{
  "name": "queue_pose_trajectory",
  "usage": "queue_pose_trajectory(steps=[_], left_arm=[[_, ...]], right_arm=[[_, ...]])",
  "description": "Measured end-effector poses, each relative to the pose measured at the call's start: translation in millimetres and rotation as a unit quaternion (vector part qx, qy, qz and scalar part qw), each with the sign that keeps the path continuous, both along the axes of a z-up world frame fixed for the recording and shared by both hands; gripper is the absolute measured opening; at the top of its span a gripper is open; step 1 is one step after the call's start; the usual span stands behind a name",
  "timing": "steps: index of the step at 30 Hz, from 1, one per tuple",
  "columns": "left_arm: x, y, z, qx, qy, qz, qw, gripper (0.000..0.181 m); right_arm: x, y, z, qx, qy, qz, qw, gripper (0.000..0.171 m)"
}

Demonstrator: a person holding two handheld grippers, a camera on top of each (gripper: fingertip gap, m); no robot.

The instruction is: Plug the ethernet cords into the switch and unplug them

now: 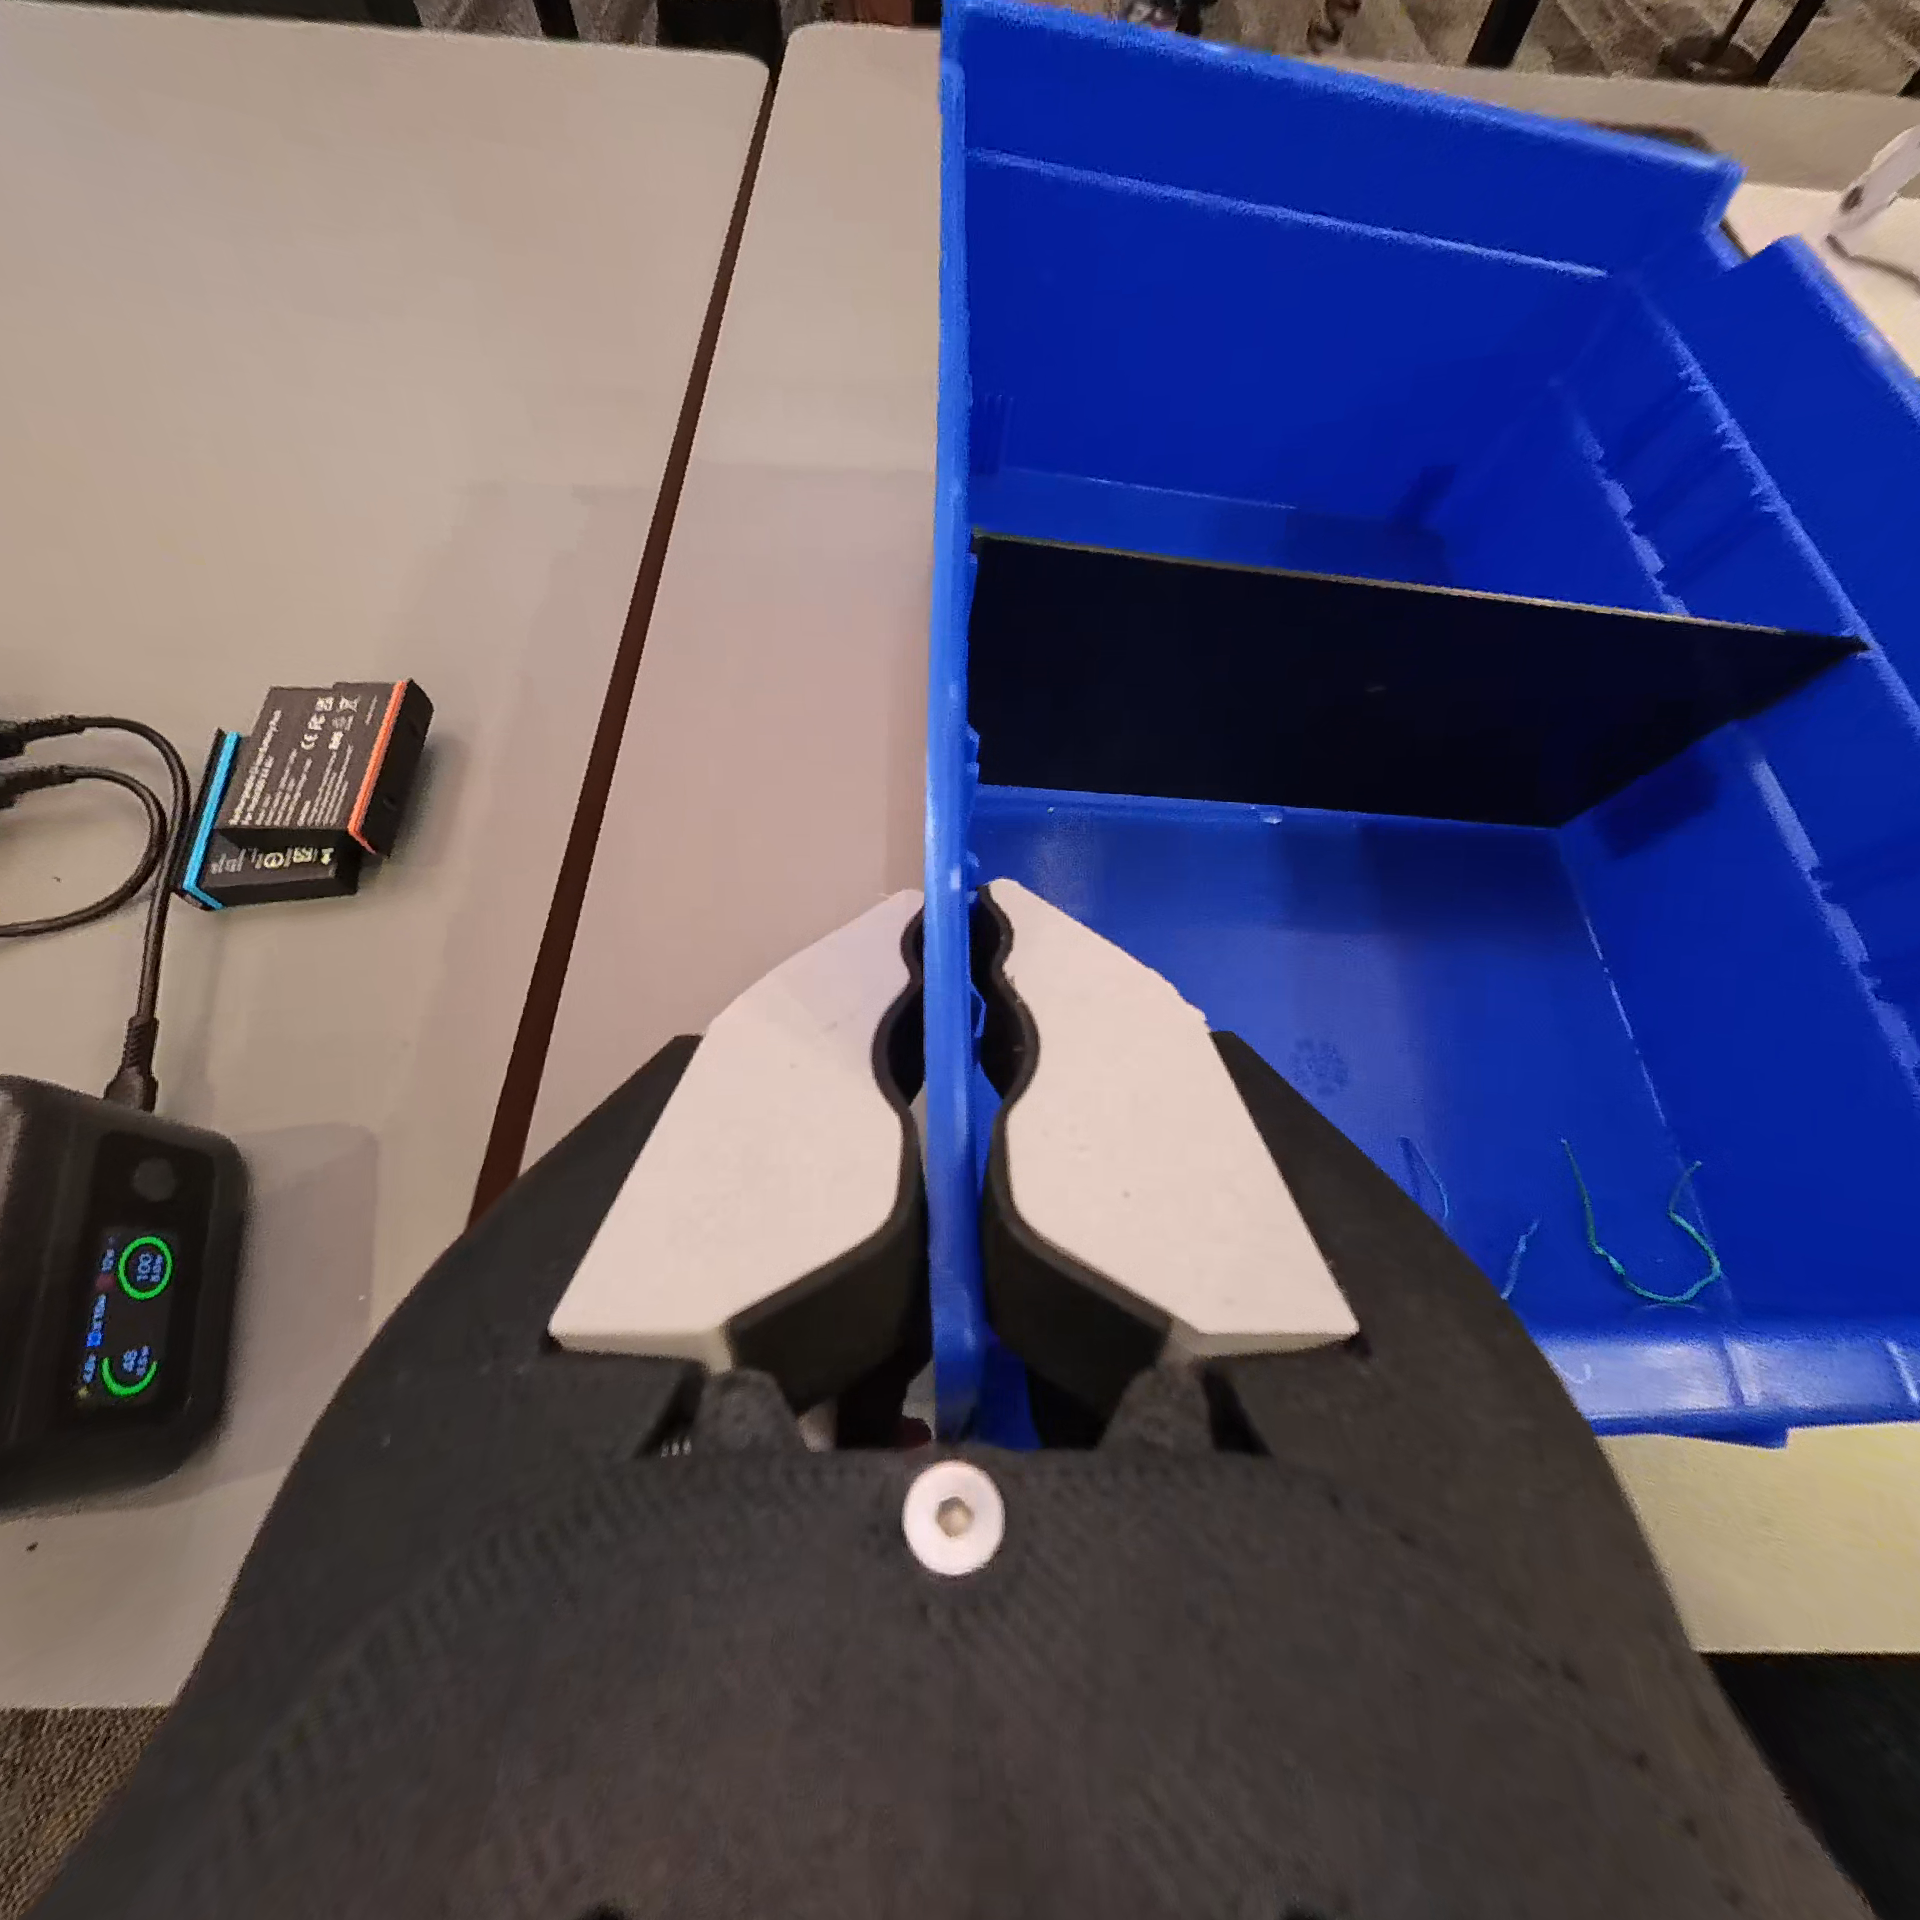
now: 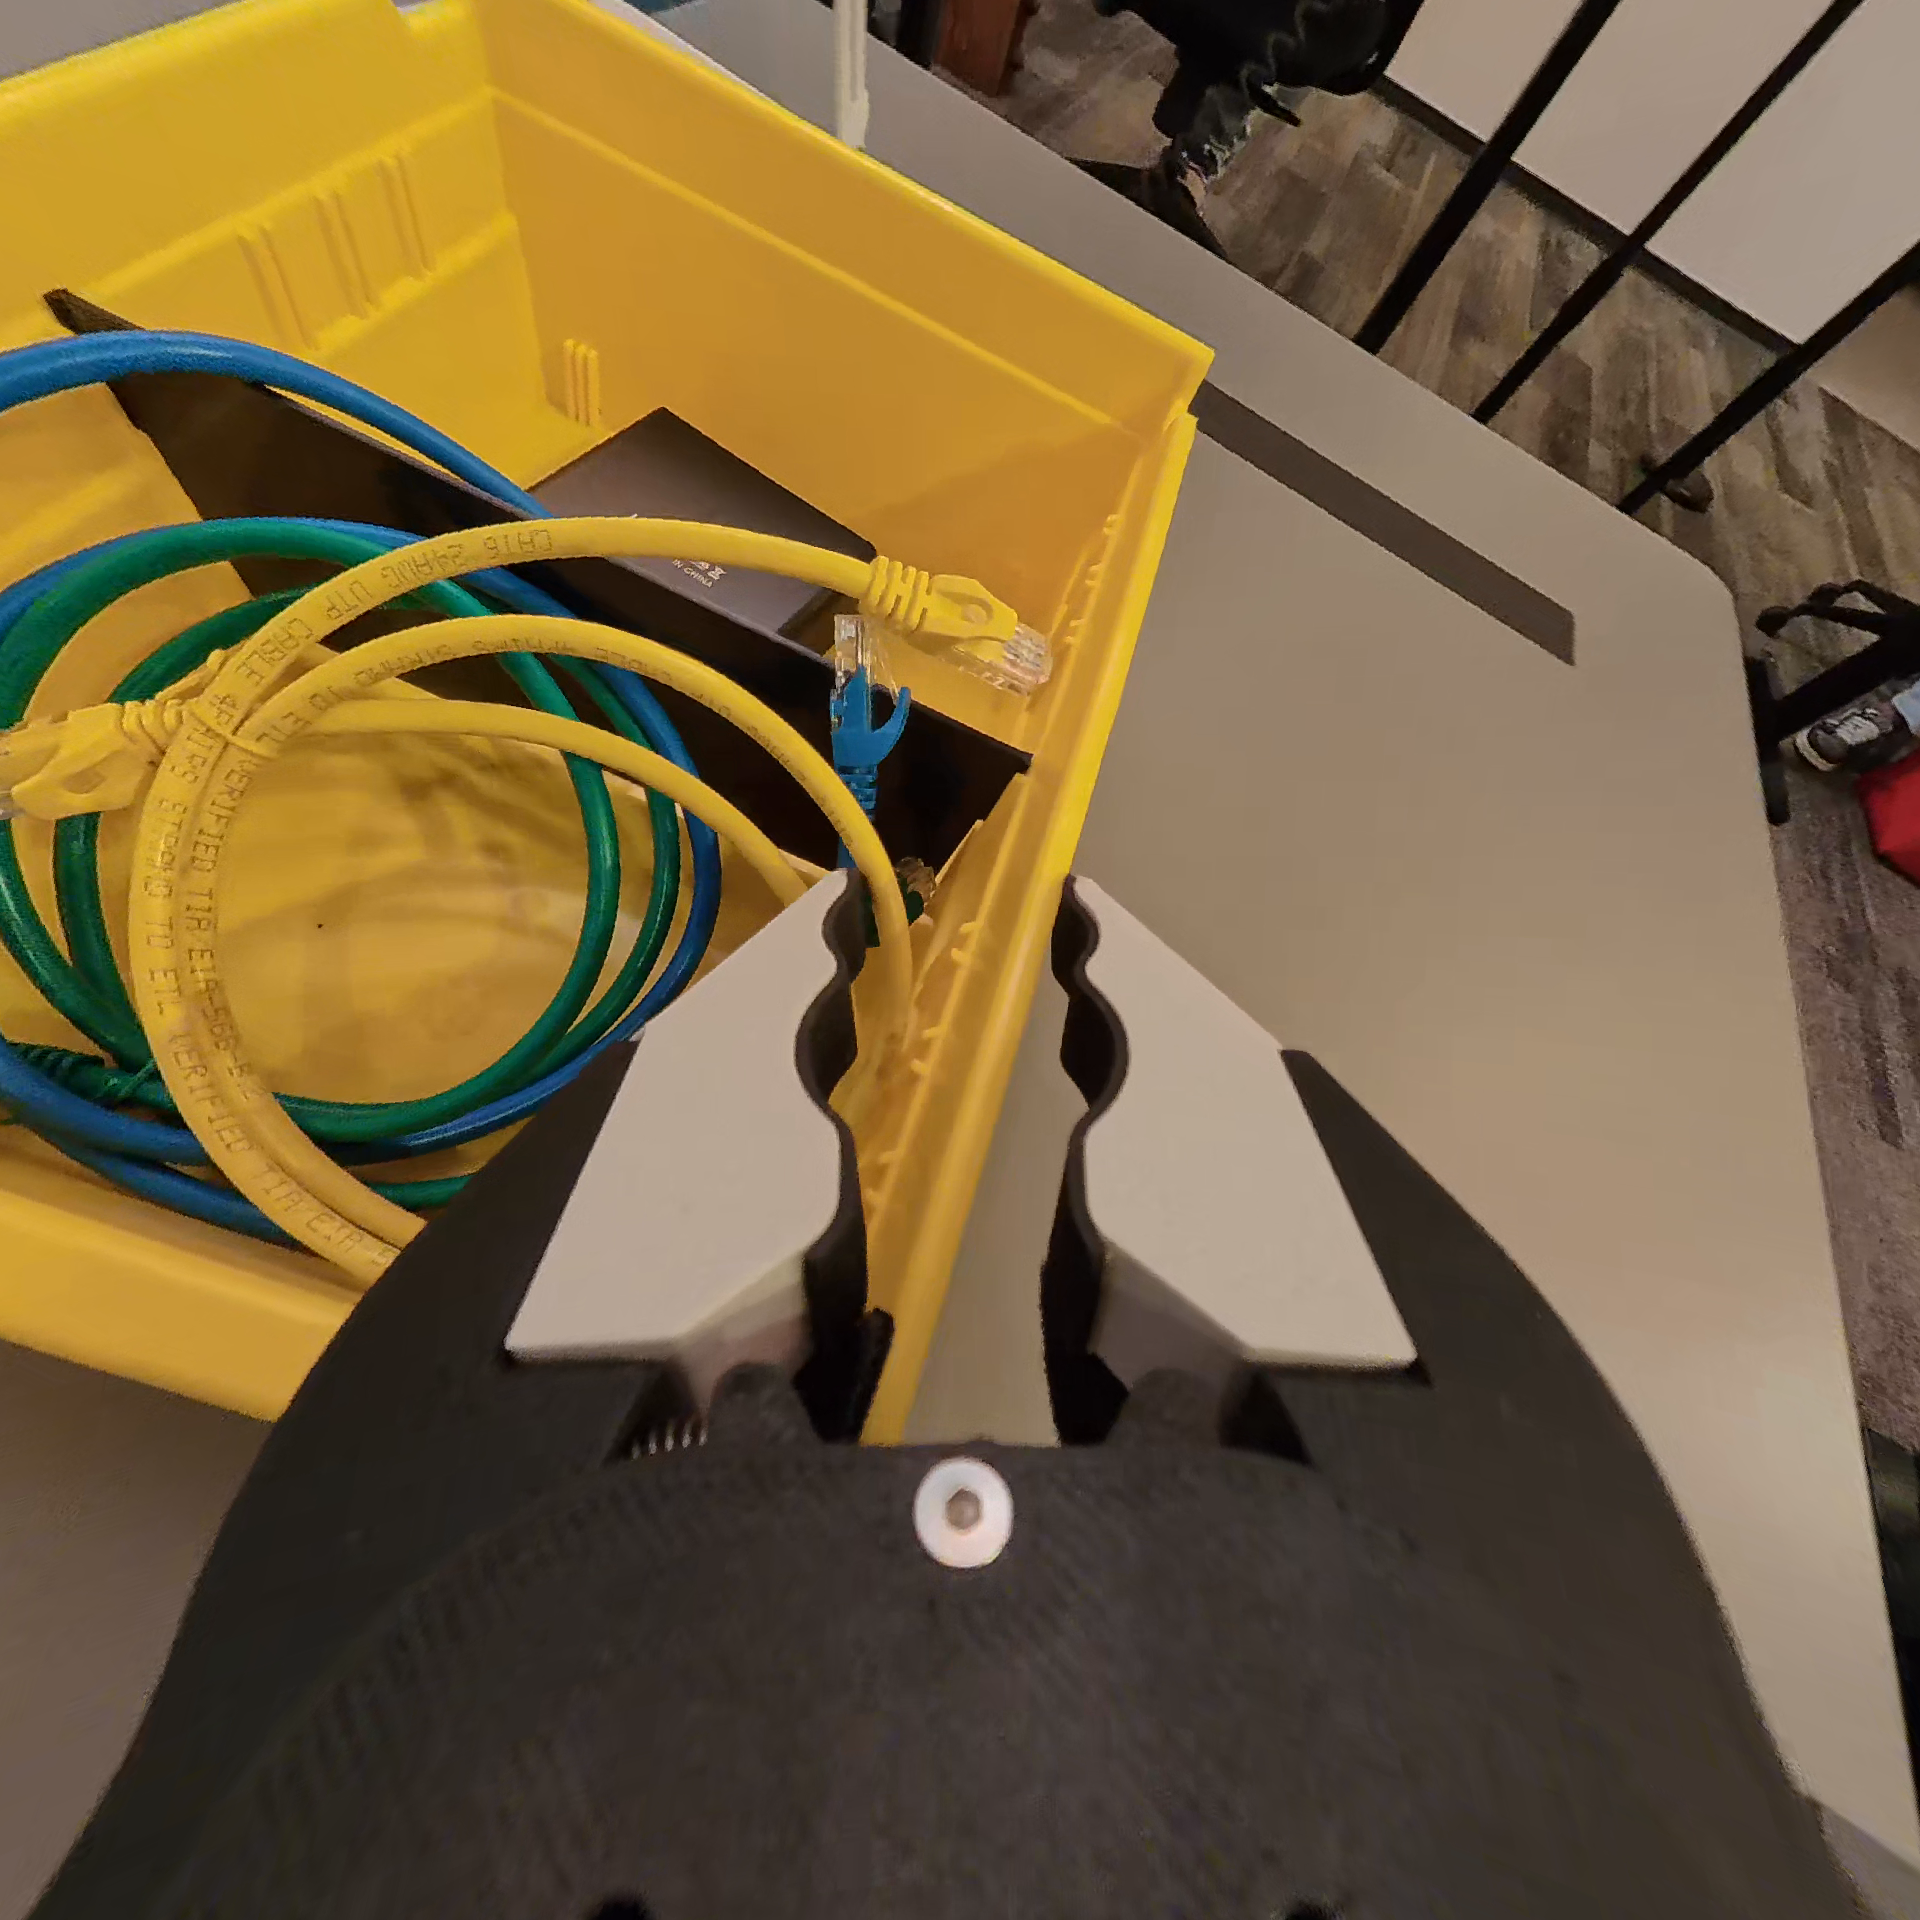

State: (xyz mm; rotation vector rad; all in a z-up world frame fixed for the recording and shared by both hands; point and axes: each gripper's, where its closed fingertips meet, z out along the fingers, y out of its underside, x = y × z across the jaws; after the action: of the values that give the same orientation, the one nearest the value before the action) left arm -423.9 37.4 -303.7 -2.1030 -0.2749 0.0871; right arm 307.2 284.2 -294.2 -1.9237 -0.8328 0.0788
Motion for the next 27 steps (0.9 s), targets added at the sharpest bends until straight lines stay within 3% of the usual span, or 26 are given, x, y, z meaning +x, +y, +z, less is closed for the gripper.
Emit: queue_pose_trajectory(steps=[5,15,27], left_arm=[[1.8,1.0,14.3,0.028,-0.006,0.000,1.000,0.005],[4.1,-5.9,73.9,0.126,-0.011,0.012,0.992,0.005],[8.5,-16.3,103.8,0.190,-0.049,0.003,0.981,0.004]], right_arm=[[-34.2,5.0,-0.1,0.003,0.002,0.025,1.000,0.033],[-116.4,9.3,0.4,-0.016,0.030,0.077,0.996,0.032],[-222.2,-4.1,-0.1,-0.015,0.046,0.107,0.993,0.039]])
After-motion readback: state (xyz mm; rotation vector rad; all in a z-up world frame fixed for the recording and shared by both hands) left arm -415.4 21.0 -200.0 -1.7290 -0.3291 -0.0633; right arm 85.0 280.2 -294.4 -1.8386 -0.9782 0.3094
